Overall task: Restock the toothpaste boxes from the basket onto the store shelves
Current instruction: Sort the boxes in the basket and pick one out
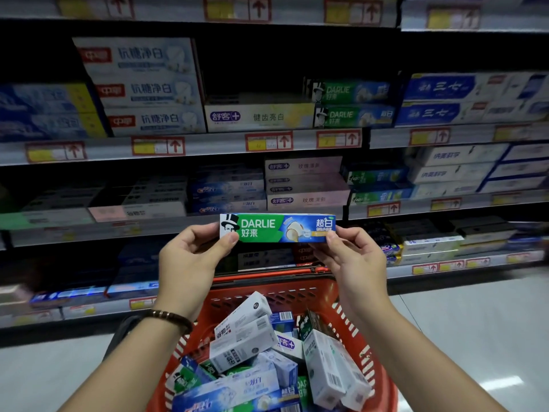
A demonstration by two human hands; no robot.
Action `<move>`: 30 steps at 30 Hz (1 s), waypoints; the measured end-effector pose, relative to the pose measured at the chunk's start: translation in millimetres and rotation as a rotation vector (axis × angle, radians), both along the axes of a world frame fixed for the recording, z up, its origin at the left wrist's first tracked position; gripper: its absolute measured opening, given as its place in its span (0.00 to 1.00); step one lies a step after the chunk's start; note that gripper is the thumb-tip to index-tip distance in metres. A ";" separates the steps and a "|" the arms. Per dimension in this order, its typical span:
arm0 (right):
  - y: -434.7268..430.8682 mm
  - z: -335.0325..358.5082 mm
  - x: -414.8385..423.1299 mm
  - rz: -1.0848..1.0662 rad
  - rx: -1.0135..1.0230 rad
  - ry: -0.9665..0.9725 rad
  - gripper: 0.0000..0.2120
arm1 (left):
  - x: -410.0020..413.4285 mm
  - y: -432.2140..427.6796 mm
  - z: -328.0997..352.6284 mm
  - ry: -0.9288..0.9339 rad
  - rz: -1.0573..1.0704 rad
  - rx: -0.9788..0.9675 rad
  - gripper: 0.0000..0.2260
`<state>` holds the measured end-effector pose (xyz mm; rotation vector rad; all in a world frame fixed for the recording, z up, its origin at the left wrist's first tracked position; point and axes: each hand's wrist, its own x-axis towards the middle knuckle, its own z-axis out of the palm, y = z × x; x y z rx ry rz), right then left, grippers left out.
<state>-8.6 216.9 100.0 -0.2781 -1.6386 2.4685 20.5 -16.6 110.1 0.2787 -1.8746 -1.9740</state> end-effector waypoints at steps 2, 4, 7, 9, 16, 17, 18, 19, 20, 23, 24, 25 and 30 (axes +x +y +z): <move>4.0 3.3 0.4 -0.012 0.012 0.011 0.02 | -2.8 4.6 0.3 0.001 -0.007 0.005 0.18; 7.2 6.8 1.6 -0.033 0.044 0.025 0.03 | -5.0 8.9 0.5 0.007 -0.009 0.018 0.18; 11.7 8.9 1.1 -0.075 0.091 0.047 0.03 | -7.6 16.0 1.2 0.023 0.000 0.013 0.15; 14.3 8.9 -0.6 -0.096 0.107 0.053 0.03 | -9.1 20.7 1.4 0.037 0.007 -0.013 0.12; 24.3 16.3 -5.8 -0.149 0.119 0.091 0.06 | -17.7 38.7 3.2 0.072 0.028 -0.024 0.09; 25.6 18.0 -5.4 -0.157 0.129 0.097 0.05 | -18.6 40.7 3.3 0.077 0.027 -0.024 0.09; 26.8 19.0 -5.2 -0.165 0.135 0.103 0.05 | -19.3 42.8 3.3 0.080 0.024 -0.021 0.08; 28.0 20.2 -5.0 -0.176 0.140 0.110 0.05 | -19.6 45.0 3.5 0.084 0.022 -0.020 0.08; 29.5 20.4 -4.5 -0.188 0.150 0.115 0.05 | -19.4 46.7 3.3 0.088 0.022 -0.020 0.08; 34.4 20.6 -6.9 -0.221 0.192 0.126 0.03 | -21.2 52.9 4.3 0.100 0.020 -0.018 0.08; 36.5 20.9 -8.0 -0.231 0.201 0.126 0.03 | -22.7 55.2 5.6 0.104 0.016 -0.017 0.07; 38.2 21.1 -9.3 -0.239 0.202 0.123 0.03 | -24.4 57.0 6.7 0.103 0.013 -0.014 0.07; 48.1 28.7 -16.4 -0.281 0.158 0.105 0.02 | -33.1 62.6 17.1 0.106 -0.028 -0.001 0.07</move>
